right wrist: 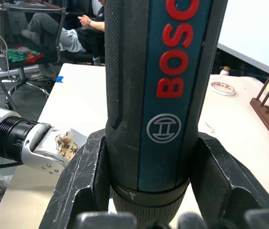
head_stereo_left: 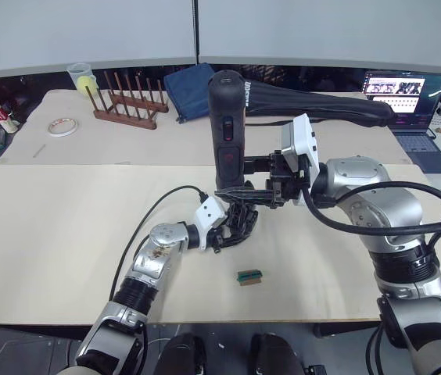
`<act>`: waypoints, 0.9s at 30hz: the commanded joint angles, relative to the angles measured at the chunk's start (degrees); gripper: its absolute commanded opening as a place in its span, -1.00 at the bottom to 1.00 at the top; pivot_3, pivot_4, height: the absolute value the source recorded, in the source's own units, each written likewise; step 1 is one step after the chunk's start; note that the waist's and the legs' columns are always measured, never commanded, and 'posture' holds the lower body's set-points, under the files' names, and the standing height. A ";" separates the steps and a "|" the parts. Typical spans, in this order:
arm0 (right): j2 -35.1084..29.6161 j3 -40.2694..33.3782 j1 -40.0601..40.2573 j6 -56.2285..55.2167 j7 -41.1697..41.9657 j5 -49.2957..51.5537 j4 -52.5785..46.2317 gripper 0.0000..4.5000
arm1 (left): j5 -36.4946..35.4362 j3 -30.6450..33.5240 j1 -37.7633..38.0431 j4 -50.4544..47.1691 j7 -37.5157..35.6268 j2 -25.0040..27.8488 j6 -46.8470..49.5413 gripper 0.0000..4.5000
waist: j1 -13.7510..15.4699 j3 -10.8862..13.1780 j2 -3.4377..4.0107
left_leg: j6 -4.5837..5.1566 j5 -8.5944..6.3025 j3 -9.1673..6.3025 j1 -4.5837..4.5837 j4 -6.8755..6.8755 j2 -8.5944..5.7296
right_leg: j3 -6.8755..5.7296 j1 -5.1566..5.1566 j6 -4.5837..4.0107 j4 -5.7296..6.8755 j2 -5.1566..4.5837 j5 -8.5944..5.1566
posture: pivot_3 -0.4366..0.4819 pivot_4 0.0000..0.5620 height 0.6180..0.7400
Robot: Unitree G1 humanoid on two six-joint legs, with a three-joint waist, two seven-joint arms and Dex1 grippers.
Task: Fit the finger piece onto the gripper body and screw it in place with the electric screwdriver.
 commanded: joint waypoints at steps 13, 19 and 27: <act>0.16 2.76 3.23 -1.93 -1.27 -4.90 6.21 -0.13 | -1.25 1.14 -1.26 -2.53 -0.10 0.40 -0.86 0.02 | -0.25 -0.05 0.01 | -0.01 0.00 0.00 0.03 -0.01 0.01 | 0.00 0.01 -0.01 0.03 0.00 0.00 | -0.05 -0.47 1.00; -2.63 5.60 3.06 -1.10 1.64 -7.06 7.28 -0.13 | -1.28 1.24 -1.22 -2.63 -0.02 0.49 -0.83 0.02 | -0.24 -0.07 0.01 | 0.00 0.00 -0.01 0.04 -0.01 0.01 | 0.00 0.01 -0.01 0.03 -0.01 0.00 | -0.05 -0.47 1.00; -1.43 4.46 2.75 -2.62 0.40 -7.17 9.02 -0.13 | -1.41 1.19 -1.12 -2.76 -0.02 0.51 -0.76 0.02 | -0.28 -0.16 0.01 | 0.05 -0.03 -0.03 0.07 -0.02 0.02 | 0.00 0.03 -0.02 0.03 -0.03 0.00 | -0.05 -0.47 1.00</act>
